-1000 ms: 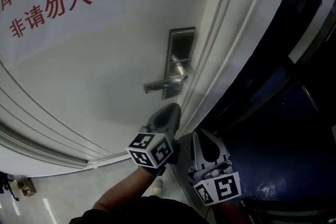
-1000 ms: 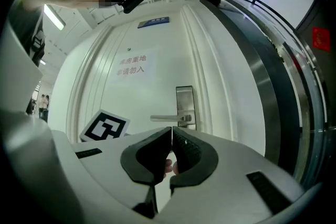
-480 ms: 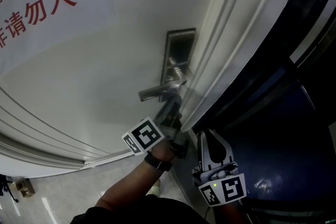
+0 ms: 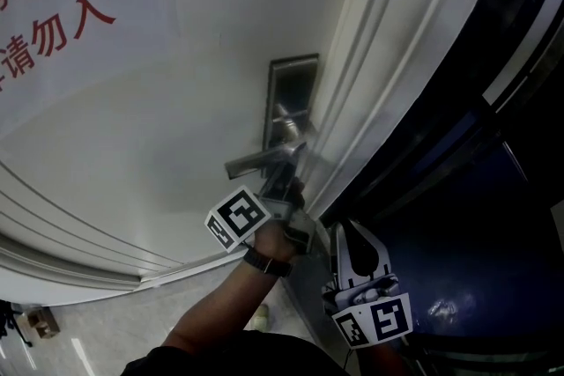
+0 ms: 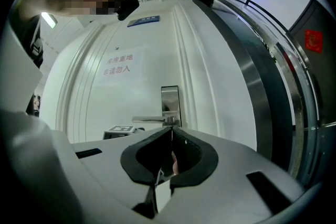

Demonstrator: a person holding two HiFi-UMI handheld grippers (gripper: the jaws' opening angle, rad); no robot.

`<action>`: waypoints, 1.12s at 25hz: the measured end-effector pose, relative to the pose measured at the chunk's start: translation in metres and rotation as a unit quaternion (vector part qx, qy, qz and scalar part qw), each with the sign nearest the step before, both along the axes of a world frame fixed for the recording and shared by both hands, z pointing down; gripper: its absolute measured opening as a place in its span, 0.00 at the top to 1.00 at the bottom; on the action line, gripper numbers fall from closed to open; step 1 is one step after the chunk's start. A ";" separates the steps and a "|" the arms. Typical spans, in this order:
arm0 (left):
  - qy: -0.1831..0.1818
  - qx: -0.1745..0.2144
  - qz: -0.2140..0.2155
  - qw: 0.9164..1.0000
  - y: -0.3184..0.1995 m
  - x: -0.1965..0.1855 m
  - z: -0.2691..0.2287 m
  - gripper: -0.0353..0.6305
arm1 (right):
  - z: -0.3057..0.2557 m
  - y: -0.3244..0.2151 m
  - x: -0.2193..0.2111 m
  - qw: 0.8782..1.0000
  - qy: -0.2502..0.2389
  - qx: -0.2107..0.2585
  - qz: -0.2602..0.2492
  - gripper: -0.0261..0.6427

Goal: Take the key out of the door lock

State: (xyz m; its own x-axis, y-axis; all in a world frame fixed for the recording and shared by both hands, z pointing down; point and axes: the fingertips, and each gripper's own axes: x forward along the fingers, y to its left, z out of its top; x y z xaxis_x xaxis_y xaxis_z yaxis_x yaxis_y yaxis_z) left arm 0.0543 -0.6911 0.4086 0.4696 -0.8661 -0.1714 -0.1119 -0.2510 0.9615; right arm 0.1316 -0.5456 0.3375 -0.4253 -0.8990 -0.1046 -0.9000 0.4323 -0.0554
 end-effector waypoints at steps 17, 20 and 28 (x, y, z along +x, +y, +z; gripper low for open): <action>0.048 -0.054 -0.036 0.997 0.004 0.000 -0.001 0.94 | 0.004 0.001 0.003 1.000 -0.008 -0.006 -0.007 0.94; 0.040 -0.061 -0.032 0.997 0.012 0.006 0.000 0.94 | 0.004 0.002 0.005 1.000 -0.012 -0.006 -0.007 0.94; 0.029 -0.067 -0.034 0.997 0.021 0.009 0.002 0.95 | 0.001 0.011 0.011 1.000 -0.013 -0.004 -0.007 0.94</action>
